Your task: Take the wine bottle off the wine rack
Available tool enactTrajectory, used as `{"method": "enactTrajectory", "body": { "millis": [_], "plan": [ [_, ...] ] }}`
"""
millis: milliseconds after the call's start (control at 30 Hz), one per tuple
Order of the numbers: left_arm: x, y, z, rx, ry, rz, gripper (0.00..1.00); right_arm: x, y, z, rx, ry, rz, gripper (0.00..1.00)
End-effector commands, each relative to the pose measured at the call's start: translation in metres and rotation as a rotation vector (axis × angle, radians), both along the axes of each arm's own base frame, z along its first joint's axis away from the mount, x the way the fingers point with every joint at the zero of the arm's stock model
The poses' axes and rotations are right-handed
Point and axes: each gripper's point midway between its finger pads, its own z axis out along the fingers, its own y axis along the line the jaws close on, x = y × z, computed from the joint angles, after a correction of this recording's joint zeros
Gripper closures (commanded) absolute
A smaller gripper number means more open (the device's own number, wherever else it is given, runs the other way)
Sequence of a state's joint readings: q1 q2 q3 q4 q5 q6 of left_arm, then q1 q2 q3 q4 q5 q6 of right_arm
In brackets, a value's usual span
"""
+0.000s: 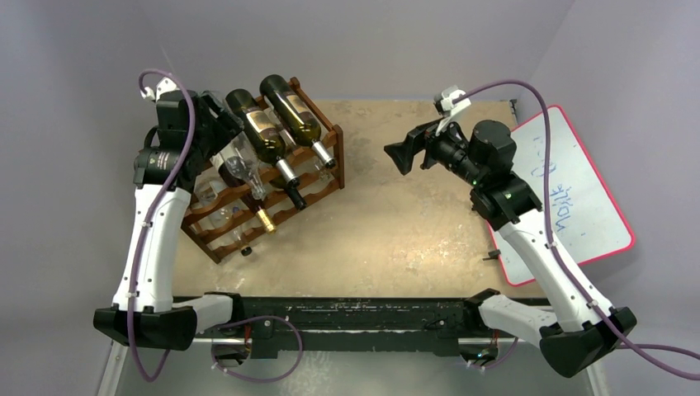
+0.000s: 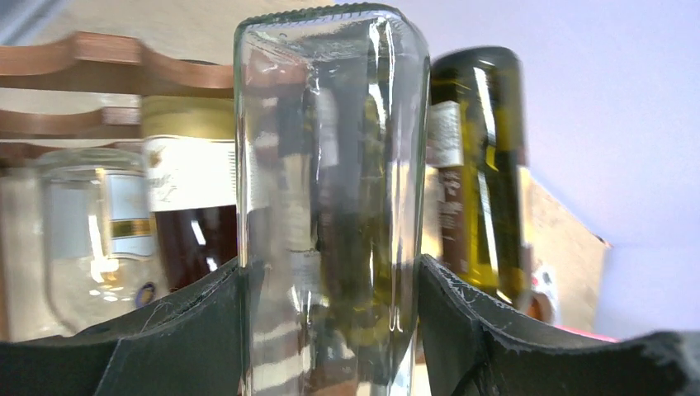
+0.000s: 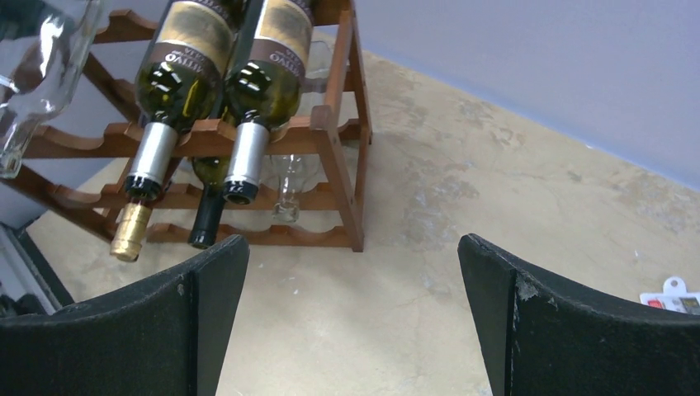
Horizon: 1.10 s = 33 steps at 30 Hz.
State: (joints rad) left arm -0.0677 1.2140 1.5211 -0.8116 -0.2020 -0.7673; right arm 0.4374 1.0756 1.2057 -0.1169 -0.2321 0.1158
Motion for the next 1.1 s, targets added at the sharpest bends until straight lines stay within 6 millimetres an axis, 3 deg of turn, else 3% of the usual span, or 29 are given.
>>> {"method": "enactTrajectory", "body": {
  "millis": [0,167,367,533,600,733,933,1067],
  "plan": [
    [0.003,-0.042,0.081,-0.127,-0.264,-0.21,1.0,-0.007,0.011,0.018,-0.023,-0.11,0.106,0.0],
    [0.005,-0.091,0.121,-0.263,-0.409,-0.451,1.0,-0.019,0.016,0.035,-0.013,-0.17,0.167,0.0],
    [0.005,-0.158,0.143,-0.428,-0.462,-0.662,1.0,-0.018,0.007,0.053,-0.037,-0.264,0.13,0.0],
    [0.009,-0.212,0.142,-0.632,-0.449,-0.774,1.0,-0.027,-0.001,0.08,0.035,-0.353,0.091,0.0],
    [0.008,-0.232,0.14,-0.684,-0.437,-0.813,1.0,-0.022,-0.009,0.084,0.029,-0.408,0.036,0.0],
    [0.008,-0.266,0.133,-0.769,-0.38,-0.846,1.0,-0.025,-0.009,0.067,-0.133,-0.561,0.081,0.0],
    [0.005,-0.308,0.109,-0.887,-0.254,-0.866,1.0,-0.055,-0.001,0.036,-0.603,-1.014,0.294,0.03],
    [-0.002,-0.331,0.097,-0.917,-0.19,-0.884,1.0,-0.064,-0.002,0.043,-0.722,-1.19,0.308,0.03]
  ]
}}
